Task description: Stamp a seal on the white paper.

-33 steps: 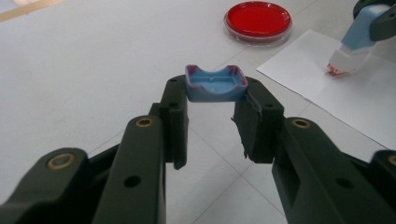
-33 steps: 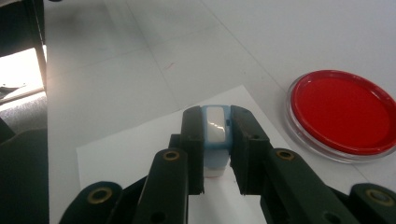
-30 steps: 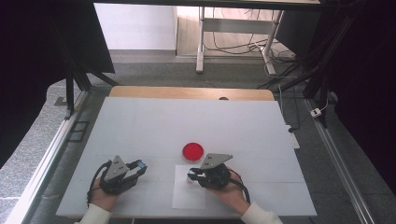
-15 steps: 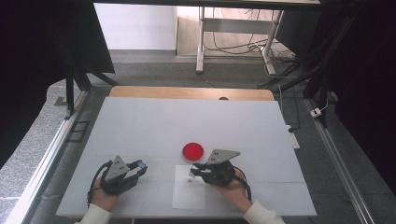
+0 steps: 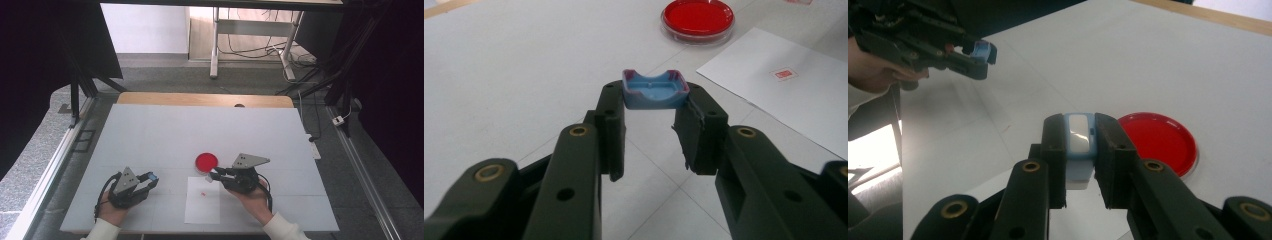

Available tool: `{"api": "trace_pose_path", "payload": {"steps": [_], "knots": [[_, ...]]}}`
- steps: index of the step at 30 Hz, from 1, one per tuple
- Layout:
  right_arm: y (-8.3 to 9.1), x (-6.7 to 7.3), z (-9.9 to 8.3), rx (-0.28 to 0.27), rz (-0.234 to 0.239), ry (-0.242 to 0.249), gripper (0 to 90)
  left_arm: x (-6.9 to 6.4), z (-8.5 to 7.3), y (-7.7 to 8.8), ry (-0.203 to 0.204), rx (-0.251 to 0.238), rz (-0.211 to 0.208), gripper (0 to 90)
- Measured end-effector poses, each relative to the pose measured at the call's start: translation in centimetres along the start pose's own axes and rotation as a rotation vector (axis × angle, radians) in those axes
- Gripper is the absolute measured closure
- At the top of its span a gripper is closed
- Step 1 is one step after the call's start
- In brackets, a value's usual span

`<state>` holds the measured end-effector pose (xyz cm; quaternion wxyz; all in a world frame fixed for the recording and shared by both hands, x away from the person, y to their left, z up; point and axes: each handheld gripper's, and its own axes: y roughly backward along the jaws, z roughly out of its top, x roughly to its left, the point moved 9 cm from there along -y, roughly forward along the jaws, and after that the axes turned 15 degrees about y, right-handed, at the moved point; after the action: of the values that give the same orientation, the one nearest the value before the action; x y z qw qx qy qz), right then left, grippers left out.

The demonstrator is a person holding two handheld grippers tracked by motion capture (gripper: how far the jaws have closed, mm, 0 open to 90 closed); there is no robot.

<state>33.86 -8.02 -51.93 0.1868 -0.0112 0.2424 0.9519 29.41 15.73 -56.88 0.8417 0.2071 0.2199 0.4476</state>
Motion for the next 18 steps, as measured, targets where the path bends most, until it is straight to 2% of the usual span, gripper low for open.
{"api": "trace_pose_path", "payload": {"steps": [11,18], "knots": [[2.0,-1.6,1.9,-0.109,-0.063,-0.032,75.3,-0.1,0.0,0.0,-0.003,-0.002,0.000,64.7],[2.6,-2.2,2.2,-0.124,-0.075,-0.037,75.3,0.0,0.0,-0.1,-0.002,0.001,0.000,64.7]]}}
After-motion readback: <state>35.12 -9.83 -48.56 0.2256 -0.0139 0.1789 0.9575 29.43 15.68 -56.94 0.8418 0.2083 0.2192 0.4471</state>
